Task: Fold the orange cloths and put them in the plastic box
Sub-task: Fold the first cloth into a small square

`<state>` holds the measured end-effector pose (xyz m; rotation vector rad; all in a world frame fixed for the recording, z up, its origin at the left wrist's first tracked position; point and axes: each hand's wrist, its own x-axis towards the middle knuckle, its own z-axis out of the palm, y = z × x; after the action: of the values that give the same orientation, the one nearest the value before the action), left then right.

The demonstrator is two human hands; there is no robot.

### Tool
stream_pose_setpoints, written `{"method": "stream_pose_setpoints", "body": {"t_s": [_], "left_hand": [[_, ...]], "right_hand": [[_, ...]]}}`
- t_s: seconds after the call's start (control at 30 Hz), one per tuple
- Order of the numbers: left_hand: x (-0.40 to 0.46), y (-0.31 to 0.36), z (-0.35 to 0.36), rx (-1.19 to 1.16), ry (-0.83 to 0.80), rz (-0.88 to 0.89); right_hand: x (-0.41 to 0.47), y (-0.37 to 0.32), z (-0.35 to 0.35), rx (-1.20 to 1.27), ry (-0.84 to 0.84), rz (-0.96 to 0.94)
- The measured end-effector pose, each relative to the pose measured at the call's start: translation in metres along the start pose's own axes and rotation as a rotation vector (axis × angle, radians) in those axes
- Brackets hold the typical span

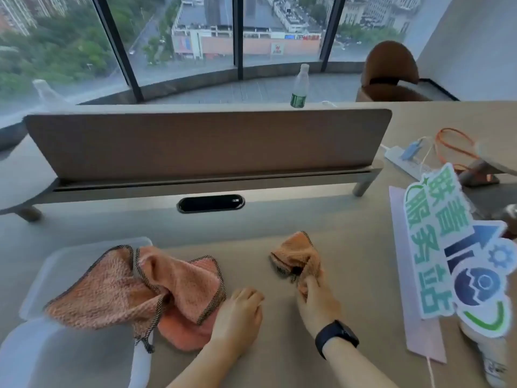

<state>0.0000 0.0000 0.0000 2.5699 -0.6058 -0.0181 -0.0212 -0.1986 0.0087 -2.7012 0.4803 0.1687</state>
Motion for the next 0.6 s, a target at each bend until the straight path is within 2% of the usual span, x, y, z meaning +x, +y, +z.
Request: {"method": "stream_pose_setpoints", "body": {"t_s": [0.17, 0.33, 0.43, 0.5, 0.6], "left_hand": [[0.005, 0.005, 0.019, -0.005, -0.083, 0.013], [0.007, 0.004, 0.028, 0.029, -0.133, -0.007], [0.006, 0.005, 0.028, 0.035, -0.136, -0.012], [0.005, 0.004, 0.028, 0.033, -0.13, -0.011], [0.006, 0.002, 0.028, 0.009, -0.161, -0.027]], "right_hand": [[0.01, 0.01, 0.006, 0.063, -0.005, 0.101], [0.016, 0.017, 0.009, 0.324, -0.003, 0.327], [0.023, 0.019, 0.008, 0.38, 0.001, 0.407], [0.029, 0.018, 0.008, 0.377, -0.032, 0.415], [0.031, 0.019, 0.008, 0.23, -0.005, 0.3]]}}
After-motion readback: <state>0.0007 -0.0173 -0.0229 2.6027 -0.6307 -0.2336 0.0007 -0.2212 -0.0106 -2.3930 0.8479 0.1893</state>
